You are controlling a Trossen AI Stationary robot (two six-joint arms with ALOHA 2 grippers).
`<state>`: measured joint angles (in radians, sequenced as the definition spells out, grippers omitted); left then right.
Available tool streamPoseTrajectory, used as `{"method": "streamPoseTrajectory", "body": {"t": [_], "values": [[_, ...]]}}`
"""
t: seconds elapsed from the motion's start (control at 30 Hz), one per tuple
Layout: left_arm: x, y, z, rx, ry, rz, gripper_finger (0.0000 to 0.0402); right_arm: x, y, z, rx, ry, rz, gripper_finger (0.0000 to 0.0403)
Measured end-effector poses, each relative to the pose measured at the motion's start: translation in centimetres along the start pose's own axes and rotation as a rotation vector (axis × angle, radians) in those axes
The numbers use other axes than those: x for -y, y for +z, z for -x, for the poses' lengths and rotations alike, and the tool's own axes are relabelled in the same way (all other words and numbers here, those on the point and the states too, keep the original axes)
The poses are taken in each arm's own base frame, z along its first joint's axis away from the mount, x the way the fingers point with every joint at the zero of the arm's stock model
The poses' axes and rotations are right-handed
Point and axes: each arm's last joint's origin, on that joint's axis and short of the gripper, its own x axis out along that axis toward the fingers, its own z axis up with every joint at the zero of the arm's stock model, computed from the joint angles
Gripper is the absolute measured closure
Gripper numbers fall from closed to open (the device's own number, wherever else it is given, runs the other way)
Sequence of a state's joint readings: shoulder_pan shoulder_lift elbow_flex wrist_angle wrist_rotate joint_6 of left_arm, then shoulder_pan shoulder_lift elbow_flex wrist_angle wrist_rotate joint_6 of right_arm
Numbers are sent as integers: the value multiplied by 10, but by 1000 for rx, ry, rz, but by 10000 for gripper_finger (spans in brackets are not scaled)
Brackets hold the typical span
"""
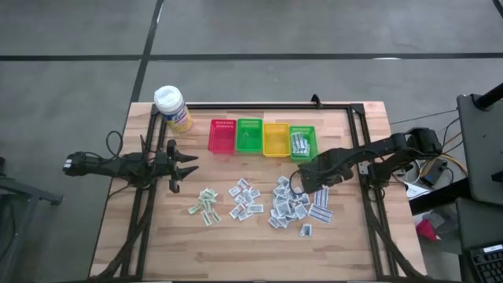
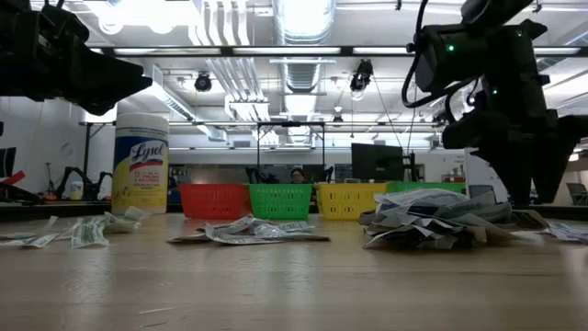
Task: Pick & Place First Aid Supplies
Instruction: Put the blue bandage into the right green bin
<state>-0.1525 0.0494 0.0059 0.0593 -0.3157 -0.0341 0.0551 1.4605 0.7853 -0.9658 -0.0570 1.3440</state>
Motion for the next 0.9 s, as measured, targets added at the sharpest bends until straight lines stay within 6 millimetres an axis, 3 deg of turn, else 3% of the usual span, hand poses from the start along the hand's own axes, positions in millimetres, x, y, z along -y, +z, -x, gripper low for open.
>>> {"method": "streamPoseTrajectory", "body": {"t": [0.53, 0.9], "values": [[0, 0, 0, 0, 0, 0, 243, -9, 4, -38, -25, -149, 8, 216], [0, 0, 0, 0, 0, 0, 243, -10, 4, -39, -26, -126, 16, 267]]}}
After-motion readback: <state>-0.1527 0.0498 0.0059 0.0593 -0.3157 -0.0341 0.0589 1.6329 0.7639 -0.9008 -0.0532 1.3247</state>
